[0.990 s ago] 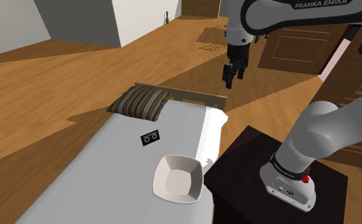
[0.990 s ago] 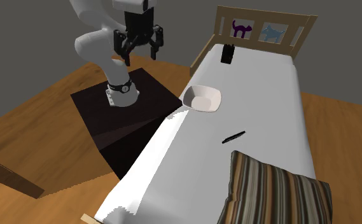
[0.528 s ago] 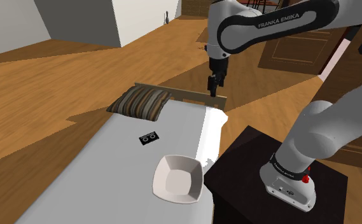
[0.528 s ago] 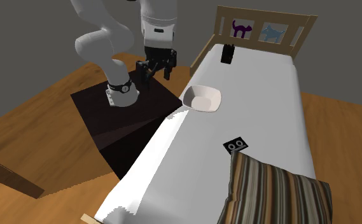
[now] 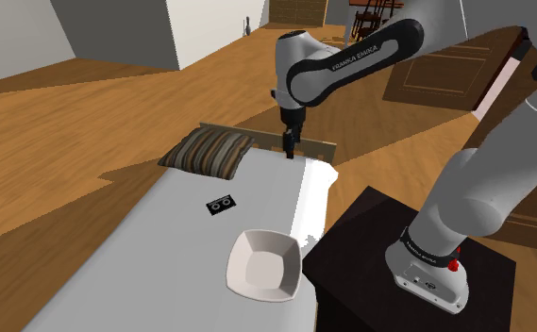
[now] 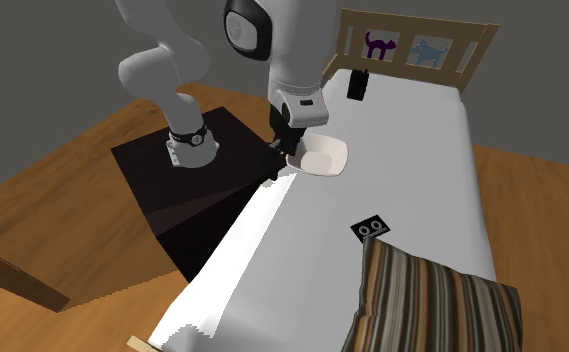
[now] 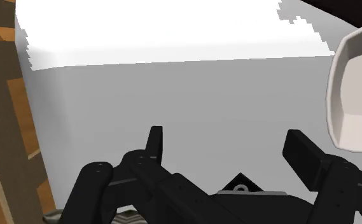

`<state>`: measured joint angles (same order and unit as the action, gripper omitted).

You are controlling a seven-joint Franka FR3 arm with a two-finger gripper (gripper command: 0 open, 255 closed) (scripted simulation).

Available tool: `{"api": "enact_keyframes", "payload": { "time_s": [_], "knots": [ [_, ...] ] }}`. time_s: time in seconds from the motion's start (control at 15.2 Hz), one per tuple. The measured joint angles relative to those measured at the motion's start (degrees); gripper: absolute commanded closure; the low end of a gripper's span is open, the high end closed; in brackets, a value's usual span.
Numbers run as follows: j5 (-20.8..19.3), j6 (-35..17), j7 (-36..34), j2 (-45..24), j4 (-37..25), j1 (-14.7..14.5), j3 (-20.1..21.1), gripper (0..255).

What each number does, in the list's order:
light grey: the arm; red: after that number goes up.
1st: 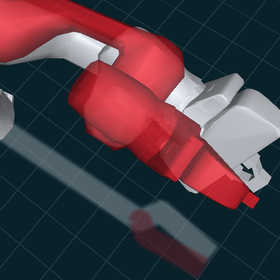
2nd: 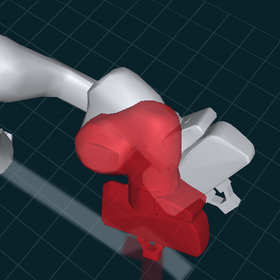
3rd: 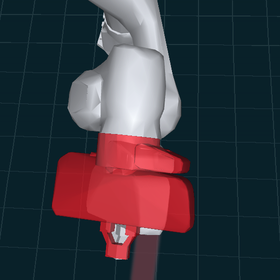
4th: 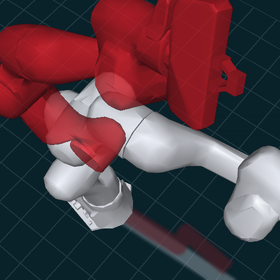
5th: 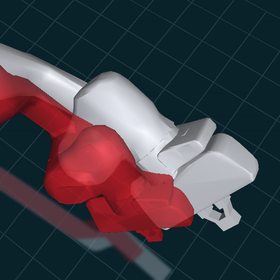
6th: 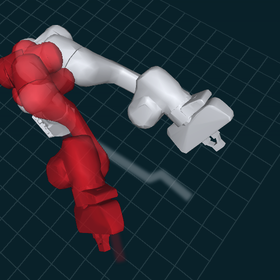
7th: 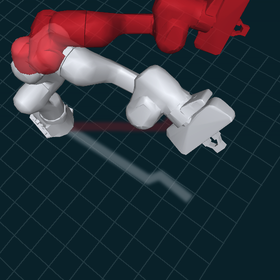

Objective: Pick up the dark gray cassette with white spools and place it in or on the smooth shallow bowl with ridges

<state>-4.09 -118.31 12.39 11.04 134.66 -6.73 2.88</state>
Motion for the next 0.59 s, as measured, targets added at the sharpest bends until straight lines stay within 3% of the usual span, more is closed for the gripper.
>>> {"api": "enact_keyframes", "payload": {
  "time_s": [0.59],
  "knots": [
    [-0.45,-9.29,8.89,-17.69,-8.98,-2.69,2.27,0]
  ]
}}
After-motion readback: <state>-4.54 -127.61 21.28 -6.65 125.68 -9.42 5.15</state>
